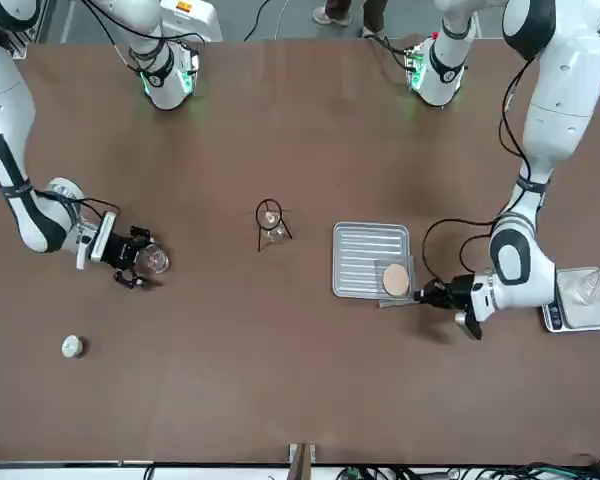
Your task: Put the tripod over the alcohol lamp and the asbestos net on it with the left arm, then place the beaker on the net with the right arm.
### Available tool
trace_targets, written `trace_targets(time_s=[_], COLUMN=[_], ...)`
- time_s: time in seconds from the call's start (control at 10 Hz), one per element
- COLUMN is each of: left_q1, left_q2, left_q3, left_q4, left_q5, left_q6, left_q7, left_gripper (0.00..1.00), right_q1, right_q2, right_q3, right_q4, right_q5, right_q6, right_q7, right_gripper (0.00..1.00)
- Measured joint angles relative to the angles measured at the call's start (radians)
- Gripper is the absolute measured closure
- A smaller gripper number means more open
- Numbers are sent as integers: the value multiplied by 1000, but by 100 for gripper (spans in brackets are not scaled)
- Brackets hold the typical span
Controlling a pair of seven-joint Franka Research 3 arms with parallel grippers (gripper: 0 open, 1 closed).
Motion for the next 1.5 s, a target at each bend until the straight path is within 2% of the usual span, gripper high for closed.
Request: trace_targets(time_s=[0.2, 0.4, 0.7, 0.8, 1.2, 1.5], left_q1=[1, 3, 33, 37, 34, 20], left_q2=[-9, -50, -130, -143, -164, -165], left_q3=[0, -4, -77, -98, -218, -324], left_q4=[10, 18, 19, 19, 15, -20], left_q5=[-2, -4, -64, -93, -182, -239], left_q6=[-8, -66, -101, -104, -103, -14], left_q7=[-52, -139, -248, -260, -300, -300], left_gripper=[98, 98, 98, 98, 98, 98], right_q1=[0, 0, 0, 0, 0, 0], right_q2=[0, 0, 0, 0, 0, 0], right_q3=[0, 0, 0, 0, 0, 0], right_q4=[0, 0, 0, 0, 0, 0], right_q5=[0, 0, 0, 1, 1, 1], right_q6=[-2, -3, -3, -4, -5, -5], right_q7=[0, 0, 0, 0, 0, 0], right_gripper=[3, 10, 37, 41, 41, 41])
